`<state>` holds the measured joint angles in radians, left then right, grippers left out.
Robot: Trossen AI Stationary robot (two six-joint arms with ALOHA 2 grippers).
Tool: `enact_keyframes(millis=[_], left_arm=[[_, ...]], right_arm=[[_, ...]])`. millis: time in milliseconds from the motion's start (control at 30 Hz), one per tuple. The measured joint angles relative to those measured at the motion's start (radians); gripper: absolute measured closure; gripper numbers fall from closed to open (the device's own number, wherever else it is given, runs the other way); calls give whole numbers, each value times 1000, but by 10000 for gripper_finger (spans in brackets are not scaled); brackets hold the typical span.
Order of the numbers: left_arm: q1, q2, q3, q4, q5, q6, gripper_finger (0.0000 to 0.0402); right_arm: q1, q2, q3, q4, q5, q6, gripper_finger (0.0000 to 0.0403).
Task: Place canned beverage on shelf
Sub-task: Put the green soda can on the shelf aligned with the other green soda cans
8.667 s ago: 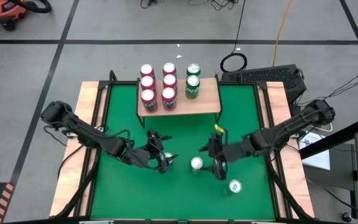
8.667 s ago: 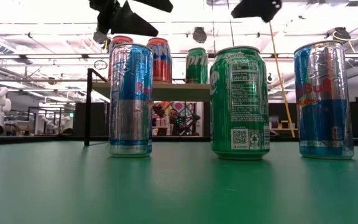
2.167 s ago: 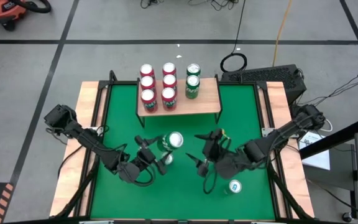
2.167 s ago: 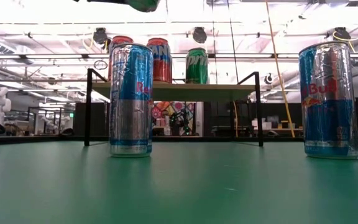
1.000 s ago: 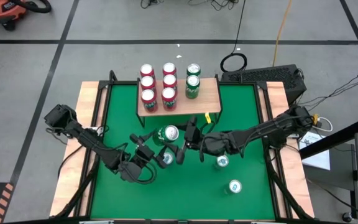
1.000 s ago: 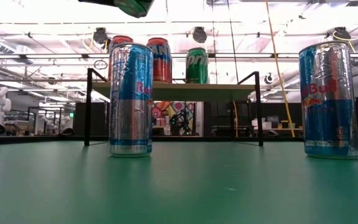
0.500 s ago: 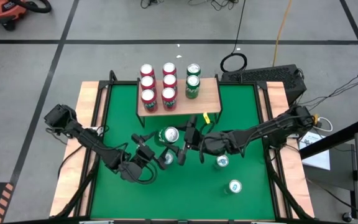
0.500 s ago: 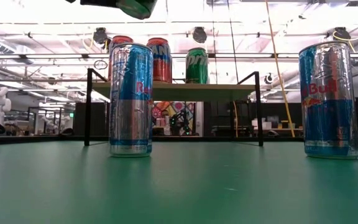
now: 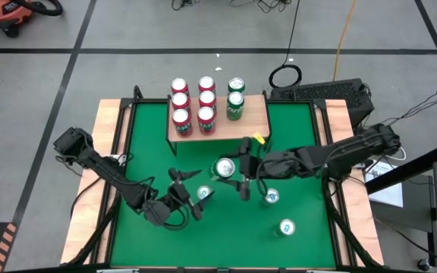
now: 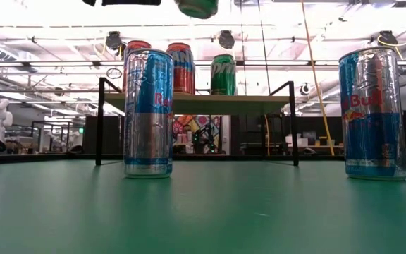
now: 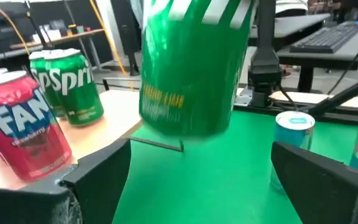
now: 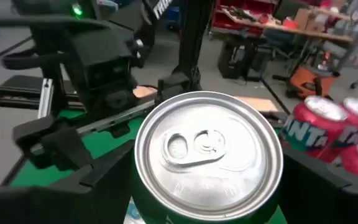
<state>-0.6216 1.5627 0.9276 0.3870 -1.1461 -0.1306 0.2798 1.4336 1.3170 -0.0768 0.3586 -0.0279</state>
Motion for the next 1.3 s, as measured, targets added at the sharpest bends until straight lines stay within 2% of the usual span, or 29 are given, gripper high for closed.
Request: enact_keyframes(millis=[100,167,300,533,633,833,933,1067,1300], left_arm=[[6,0,0,-1,5,-21,20],[9,0,0,1,22,-22,20],[24,0,0,35,100,-20,19],[121,0,0,77,346,-15,19],[158,1,0,87,438,-4,19],[194,40,-1,217,547,104,19],[213,58,-1,248,616,119,19],[231,74,-1,252,638,116,25],[237,74,-1,253,672,121,67]], right_arm=[[-4,-48,0,-60,-66,-75,101],[-7,-76,0,-118,-146,-151,100],[-23,-116,0,-185,-266,-196,99],[-57,-107,0,-238,-410,-242,97],[-58,-94,0,-240,-416,-256,97],[-67,-71,0,-248,-418,-299,97],[-75,-71,0,-252,-459,-305,97],[-92,-70,0,-240,-535,-306,97],[-103,-70,0,-217,-562,-302,97]])
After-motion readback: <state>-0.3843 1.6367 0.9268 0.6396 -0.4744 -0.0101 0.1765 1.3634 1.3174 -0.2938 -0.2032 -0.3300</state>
